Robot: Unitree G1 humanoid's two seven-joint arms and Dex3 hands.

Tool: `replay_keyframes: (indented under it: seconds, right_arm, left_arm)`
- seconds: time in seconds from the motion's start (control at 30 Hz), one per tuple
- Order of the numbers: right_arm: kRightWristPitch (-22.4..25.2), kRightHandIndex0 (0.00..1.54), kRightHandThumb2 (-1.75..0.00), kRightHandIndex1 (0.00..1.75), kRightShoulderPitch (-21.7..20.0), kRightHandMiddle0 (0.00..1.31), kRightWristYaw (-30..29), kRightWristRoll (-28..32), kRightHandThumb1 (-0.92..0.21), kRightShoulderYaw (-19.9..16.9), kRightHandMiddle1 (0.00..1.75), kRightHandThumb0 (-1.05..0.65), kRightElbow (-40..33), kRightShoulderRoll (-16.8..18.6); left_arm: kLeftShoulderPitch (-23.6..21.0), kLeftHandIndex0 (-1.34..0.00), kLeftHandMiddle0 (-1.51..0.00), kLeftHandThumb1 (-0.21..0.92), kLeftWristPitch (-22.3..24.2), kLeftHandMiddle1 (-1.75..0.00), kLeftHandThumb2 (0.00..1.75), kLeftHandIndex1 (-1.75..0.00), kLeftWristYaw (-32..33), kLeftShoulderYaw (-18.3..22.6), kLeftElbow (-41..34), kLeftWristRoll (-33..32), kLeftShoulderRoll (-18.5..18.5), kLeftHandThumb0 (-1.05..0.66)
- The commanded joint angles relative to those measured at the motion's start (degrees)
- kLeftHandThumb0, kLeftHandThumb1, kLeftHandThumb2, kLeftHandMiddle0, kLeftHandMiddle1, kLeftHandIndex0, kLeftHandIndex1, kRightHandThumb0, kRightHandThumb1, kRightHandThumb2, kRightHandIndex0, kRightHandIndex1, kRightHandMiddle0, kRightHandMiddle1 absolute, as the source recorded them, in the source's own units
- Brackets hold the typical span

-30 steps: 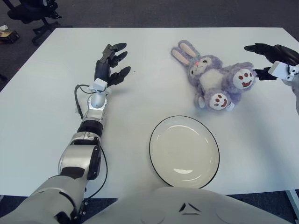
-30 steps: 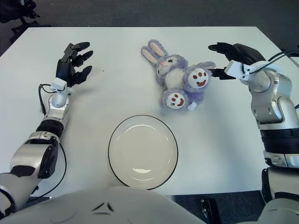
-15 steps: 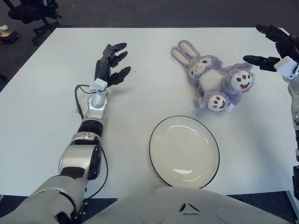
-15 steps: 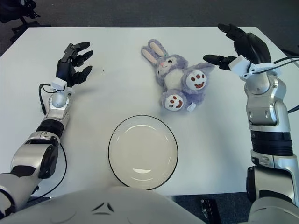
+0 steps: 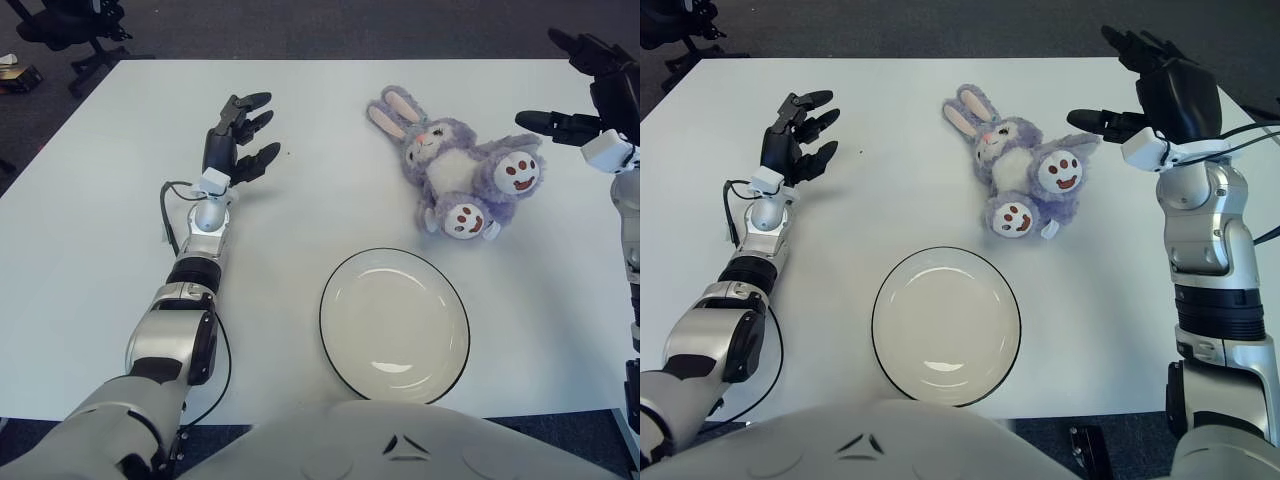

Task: Put the doll into the plate.

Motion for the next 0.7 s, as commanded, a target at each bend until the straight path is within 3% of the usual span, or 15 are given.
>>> replay_keyframes:
  seconds: [0.0, 0.07, 0.17, 0.23, 0.53, 0.67]
  right_arm:
    - [-0.52, 0.28, -0.45, 0.01, -1.29, 0.38, -0.62, -0.9, -0.92, 0.12, 0.03, -0.58, 0.67, -0.5]
    - [-0.58, 0.28, -0.45, 0.01, -1.36, 0.38, -0.65, -0.95, -0.92, 0.13, 0.03, -0.58, 0.77, -0.48]
    - [3.86, 0.28, -0.5, 0.01, -10.19, 0.38, 2.66, -3.14, -0.92, 2.97, 0.03, -0.58, 4.56, -1.54]
    - [4.33, 0.28, -0.52, 0.01, -12.25, 0.37, 4.36, -2.27, -0.92, 3.58, 0.03, -0.58, 5.54, -1.41]
    - [3.69, 0.27, -0.53, 0.0, -14.21, 0.37, 8.25, 0.38, -0.92, 3.98, 0.03, -0.59, 6.49, -1.15]
    - [1.99, 0.32, -0.53, 0.02, -16.8, 0.38, 15.45, 0.99, -0.92, 7.39, 0.03, -0.6, 5.58, -2.98]
  left_arm:
    - [1.15, -0.42, -0.82, 0.92, 0.19, -0.01, 0.2, -0.69, -0.21, -0.17, 1.2, 0.07, -0.32, -0.22]
    - [1.15, -0.42, -0.82, 0.92, 0.18, -0.01, 0.2, -0.69, -0.21, -0.16, 1.2, 0.08, -0.32, -0.22]
    - [1.46, -0.42, -0.82, 0.92, 0.21, -0.01, 0.2, -0.69, -0.52, -0.32, 0.88, 0.0, -0.5, -0.23]
    - [1.59, -0.42, -0.82, 0.92, 0.25, -0.01, 0.2, -0.69, -0.59, -0.41, 0.7, 0.0, -0.57, -0.23]
    - [1.74, -0.42, -0.82, 0.92, 0.45, -0.01, 0.21, -0.69, -0.92, -0.45, 0.38, -0.09, -0.67, -0.23]
    - [1.9, -0.42, -0.82, 0.92, 0.67, -0.01, 0.21, -0.68, -1.62, -0.61, 0.11, -0.43, -0.87, -0.23]
